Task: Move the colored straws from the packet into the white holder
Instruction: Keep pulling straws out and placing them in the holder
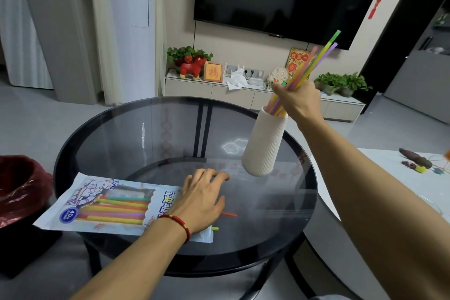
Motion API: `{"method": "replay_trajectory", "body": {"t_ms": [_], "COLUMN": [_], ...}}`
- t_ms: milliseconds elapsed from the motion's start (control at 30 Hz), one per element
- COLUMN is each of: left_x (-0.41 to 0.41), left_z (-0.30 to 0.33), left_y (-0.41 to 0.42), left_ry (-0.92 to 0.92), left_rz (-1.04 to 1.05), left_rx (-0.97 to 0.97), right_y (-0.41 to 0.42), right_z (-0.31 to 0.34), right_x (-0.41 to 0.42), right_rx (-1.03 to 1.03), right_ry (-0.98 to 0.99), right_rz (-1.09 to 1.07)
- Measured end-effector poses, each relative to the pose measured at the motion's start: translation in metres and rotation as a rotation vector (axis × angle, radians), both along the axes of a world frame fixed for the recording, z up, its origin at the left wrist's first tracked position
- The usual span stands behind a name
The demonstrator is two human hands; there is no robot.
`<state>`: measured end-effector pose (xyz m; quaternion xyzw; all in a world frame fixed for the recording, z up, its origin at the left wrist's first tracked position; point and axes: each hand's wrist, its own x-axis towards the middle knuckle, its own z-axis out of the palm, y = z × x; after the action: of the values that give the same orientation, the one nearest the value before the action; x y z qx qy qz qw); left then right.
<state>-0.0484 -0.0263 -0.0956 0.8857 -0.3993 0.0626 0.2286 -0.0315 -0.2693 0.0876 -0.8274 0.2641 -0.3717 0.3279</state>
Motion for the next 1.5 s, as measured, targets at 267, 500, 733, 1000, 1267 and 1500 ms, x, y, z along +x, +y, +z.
{"method": "replay_trajectory", "body": {"t_ms": [267,500,733,1000,1267,1500], "left_x": [-0.001,-0.003,-0.005,-0.004,0.001,0.007], "left_z": [0.002,0.004,0.004,0.003,0.001,0.009], "left_y": [-0.001,-0.001,-0.002,-0.002,0.002,0.028], "left_ry": [0.01,0.008,0.012,0.011,0.009,0.018], "left_rz": [-0.004,-0.009,-0.012,-0.015,-0.009,-0.028], "left_rx": [0.003,-0.001,0.005,-0.002,0.019,0.345], "right_y": [0.001,-0.001,0.002,-0.006,-0.013,0.021], "right_z": [0.014,0.007,0.006,-0.014,-0.014,-0.028], "right_x": [-0.005,-0.007,-0.011,-0.009,-0.004,-0.037], "right_rx": [-0.159,-0.18,-0.393,-0.404,-0.543,-0.758], "right_ry": [-0.091,-0.021,-0.177,0.051,0.168,-0.198], "right_rz": [-0.007,0.049,0.042,0.207,0.243,0.223]}}
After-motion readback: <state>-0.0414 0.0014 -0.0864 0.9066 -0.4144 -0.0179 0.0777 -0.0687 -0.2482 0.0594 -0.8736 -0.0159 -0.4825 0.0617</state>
